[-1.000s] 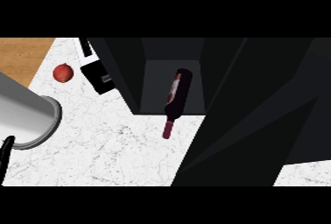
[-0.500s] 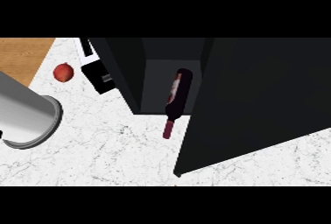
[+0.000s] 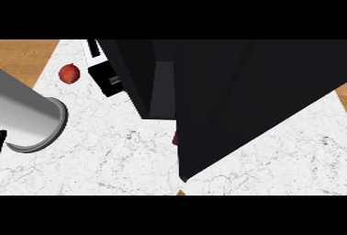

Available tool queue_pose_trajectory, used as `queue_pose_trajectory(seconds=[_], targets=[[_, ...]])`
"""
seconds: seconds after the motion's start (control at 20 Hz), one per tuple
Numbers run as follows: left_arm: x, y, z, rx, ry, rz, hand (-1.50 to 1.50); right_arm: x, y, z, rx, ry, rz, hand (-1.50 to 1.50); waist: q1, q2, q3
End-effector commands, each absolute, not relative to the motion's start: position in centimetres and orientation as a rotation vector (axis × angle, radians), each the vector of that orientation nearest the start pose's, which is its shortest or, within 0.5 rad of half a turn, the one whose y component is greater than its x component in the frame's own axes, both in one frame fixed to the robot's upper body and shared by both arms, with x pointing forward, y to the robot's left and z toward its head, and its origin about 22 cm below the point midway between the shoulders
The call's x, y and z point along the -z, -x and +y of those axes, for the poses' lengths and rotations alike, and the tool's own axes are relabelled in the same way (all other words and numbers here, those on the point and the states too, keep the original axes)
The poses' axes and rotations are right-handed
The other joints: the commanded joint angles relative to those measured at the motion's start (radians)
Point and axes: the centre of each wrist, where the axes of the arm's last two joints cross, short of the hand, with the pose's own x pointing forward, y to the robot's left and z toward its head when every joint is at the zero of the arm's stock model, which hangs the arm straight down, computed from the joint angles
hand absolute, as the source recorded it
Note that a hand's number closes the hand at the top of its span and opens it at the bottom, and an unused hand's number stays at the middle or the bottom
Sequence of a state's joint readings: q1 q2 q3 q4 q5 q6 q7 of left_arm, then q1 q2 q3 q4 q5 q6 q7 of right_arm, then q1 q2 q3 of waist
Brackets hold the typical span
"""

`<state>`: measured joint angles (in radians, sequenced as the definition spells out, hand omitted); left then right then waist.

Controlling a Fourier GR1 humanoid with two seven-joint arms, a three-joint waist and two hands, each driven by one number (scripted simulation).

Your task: Pick up the wine, place it into the cabinet and close the cabinet

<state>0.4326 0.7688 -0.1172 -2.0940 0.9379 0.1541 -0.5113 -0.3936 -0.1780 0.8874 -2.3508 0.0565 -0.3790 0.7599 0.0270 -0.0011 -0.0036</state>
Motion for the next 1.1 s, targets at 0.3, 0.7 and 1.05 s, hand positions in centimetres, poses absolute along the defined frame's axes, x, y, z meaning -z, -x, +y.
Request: queue_pose_trajectory(seconds=[0.3, 0.7, 1.05], targets=[[-10.6, -14.8, 30.8, -0.204, 0.248, -1.932, -1.5, -24.1, -18.4, -1.8, -0.611, -0.631, -1.734, 1.5, 0.023, 0.007, 0.001], [-9.2, -16.8, 30.6, -0.226, 0.234, -1.934, -1.5, -27.1, -24.5, 2.7, -0.639, -0.458, -1.864, 1.5, -0.001, 0.007, 0.002], [-10.6, -16.7, 32.0, -0.234, 0.216, -1.955, -1.5, -27.0, -30.9, 2.6, -0.587, -0.321, -1.867, 1.5, -0.003, 0.006, 0.003]])
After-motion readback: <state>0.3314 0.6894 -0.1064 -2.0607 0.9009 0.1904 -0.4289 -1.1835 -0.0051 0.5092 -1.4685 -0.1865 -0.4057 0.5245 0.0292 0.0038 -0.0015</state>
